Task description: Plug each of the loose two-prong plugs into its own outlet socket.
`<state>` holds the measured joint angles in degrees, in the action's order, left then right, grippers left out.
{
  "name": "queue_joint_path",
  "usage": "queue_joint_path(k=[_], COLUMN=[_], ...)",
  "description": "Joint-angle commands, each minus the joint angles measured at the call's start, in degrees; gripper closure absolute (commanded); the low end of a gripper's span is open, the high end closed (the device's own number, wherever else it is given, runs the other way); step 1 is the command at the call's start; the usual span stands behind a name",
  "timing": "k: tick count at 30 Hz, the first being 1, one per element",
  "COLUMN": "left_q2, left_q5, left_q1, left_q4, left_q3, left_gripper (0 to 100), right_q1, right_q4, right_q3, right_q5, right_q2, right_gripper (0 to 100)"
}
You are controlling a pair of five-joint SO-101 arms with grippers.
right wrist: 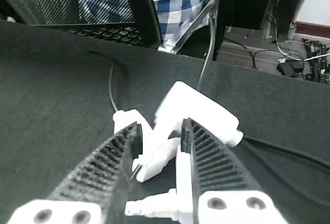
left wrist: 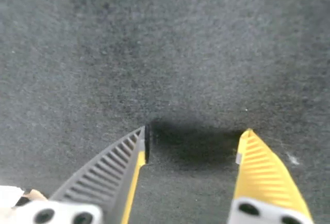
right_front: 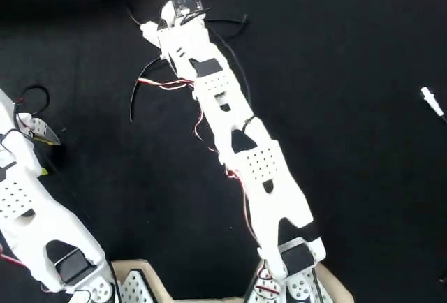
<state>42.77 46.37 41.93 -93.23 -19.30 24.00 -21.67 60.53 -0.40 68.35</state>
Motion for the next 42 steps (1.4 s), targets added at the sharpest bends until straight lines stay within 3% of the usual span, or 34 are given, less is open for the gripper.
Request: queue_joint_path(k=[1,6,13,22,33,42], left_q2=[-0.26,-0.26,-0.26,-0.26,-0.26,-0.26], left_q5=[1.23,1.23,1.23,1.23,1.23,-2.90], left_q1=[1.10,1.10,1.19,1.54,1.19,-1.10], left_q4=[1.32,1.23,1.14,1.49,1.23,1.05], left_q3=[-0.13,-0.13,-0.13,-0.13,-0.13,-0.04], left_gripper=[72,72,72,72,72,72], right_q1=[0.35,2.99,4.40,1.76,-8.44,-21.71], right_q4=[-5.01,-17.41,-33.05,-51.78,-78.86,-79.56], right_q3=[7.87,18.51,35.82,35.30,35.21,35.12], right_q5=[0.62,0.70,0.70,0.62,0.62,0.62], right_q2=[-1.10,-1.01,-1.27,-12.00,-25.54,-36.70], right_gripper=[84.8,77.9,77.9,77.9,77.9,77.9])
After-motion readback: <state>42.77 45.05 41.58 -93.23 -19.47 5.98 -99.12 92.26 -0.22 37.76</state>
